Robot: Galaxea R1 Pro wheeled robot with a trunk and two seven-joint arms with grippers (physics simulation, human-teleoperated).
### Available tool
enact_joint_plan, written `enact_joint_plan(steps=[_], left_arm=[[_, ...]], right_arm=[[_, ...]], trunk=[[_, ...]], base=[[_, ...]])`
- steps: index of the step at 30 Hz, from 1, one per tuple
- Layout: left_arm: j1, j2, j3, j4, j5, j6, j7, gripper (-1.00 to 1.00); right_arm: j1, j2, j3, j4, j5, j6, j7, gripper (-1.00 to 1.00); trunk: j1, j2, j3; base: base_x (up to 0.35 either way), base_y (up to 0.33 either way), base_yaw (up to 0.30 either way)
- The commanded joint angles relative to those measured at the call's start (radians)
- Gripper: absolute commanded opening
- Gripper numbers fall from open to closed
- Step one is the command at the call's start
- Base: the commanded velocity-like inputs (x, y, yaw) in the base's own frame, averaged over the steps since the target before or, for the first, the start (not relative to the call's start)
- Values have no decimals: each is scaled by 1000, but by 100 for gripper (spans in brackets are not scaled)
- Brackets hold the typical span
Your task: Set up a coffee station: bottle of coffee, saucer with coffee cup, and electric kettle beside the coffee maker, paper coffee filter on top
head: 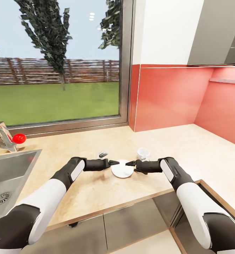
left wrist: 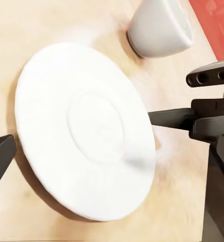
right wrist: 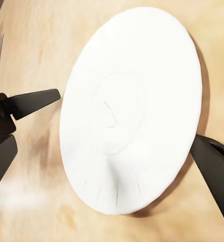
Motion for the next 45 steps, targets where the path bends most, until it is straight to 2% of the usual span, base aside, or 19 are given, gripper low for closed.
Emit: enact_joint_plan(steps=[1, 7, 45], left_arm=[[-1, 0, -3, 8, 6, -1, 1, 100], [-1, 1, -3, 23, 7, -23, 0, 100], [-1, -1, -3, 25, 8, -23, -1, 100]], right_arm=[[0, 0, 1, 1, 22, 2, 1, 100], [0, 0, 2, 0, 23, 3, 1, 100], [0, 6, 2, 0, 21, 2, 2, 100]], trunk=[[0, -1, -1], [0, -1, -1], [0, -1, -1]], base=[[0, 0, 0], [0, 0, 0], [0, 0, 0]])
